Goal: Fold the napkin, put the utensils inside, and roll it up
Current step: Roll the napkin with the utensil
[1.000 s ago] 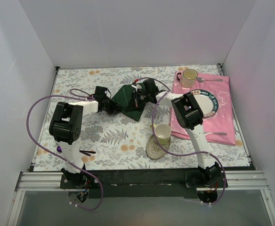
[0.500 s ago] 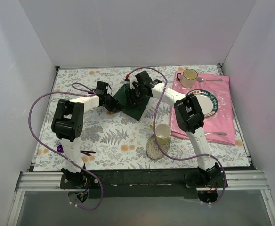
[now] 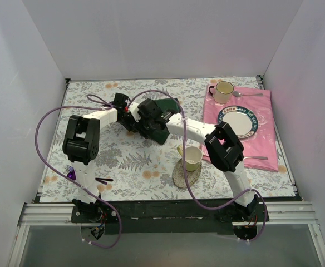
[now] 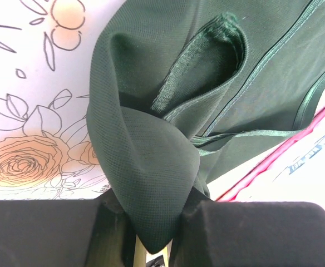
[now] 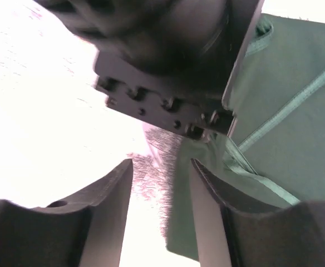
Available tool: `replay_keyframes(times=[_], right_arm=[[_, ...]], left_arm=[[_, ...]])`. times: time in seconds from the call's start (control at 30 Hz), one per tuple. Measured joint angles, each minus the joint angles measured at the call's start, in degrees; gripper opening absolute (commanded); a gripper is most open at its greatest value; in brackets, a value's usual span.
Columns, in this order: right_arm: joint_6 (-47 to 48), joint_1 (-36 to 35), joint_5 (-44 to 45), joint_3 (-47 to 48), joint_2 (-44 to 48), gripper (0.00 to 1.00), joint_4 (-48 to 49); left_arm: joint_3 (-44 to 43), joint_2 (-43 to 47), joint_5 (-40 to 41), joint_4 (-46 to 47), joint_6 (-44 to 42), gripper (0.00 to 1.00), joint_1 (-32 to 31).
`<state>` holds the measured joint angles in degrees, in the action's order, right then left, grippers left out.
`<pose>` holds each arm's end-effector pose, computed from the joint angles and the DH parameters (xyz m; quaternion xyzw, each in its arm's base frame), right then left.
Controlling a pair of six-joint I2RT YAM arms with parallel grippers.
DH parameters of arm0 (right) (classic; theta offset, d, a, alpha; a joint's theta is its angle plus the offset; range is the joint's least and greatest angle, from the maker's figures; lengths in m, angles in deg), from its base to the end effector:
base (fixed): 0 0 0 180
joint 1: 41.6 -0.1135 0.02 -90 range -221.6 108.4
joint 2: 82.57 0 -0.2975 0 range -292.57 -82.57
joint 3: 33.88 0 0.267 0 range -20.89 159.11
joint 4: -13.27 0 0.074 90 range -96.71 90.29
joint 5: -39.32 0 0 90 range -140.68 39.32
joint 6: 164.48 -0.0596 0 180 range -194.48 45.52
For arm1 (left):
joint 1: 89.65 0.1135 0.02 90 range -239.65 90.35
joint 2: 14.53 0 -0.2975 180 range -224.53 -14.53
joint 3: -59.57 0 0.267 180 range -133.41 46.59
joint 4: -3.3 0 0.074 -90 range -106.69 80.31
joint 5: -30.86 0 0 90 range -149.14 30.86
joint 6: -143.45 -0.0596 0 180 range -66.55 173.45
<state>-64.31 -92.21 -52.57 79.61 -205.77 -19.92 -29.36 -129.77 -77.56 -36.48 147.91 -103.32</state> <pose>0.3436 0.4216 0.2265 -0.4694 0.7873 0.1523 0.3696 0.4222 -0.1221 0.1449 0.6006 -0.7570 0.2575 0.0068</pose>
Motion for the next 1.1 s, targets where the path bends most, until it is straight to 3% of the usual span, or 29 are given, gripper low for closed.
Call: replay_keyframes(times=[0.3, 0.87, 0.97, 1.07, 1.1], right_arm=[[4.2, -0.6, 5.6, -9.6, 0.0, 0.52, 6.4], [7.2, -1.3, 10.8, -11.5, -0.5, 0.55, 12.7], [7.5, -1.3, 10.9, -11.3, -1.2, 0.51, 13.6], [7.6, -1.3, 11.0, -11.0, -1.8, 0.4, 14.7], [7.4, -1.3, 10.9, -10.6, -2.3, 0.31, 15.1]], left_arm=[[-0.4, -0.5, -1.8, -0.3, -0.6, 0.0, 0.0], [0.4, -0.5, -4.4, -0.1, -1.3, 0.0, 1.0], [0.6, -0.5, -5.2, -0.2, -1.6, 0.0, 1.4], [0.9, -0.5, -5.8, -0.2, -1.9, 0.0, 1.7], [0.9, -0.5, -6.0, -0.2, -2.0, 0.0, 1.8]])
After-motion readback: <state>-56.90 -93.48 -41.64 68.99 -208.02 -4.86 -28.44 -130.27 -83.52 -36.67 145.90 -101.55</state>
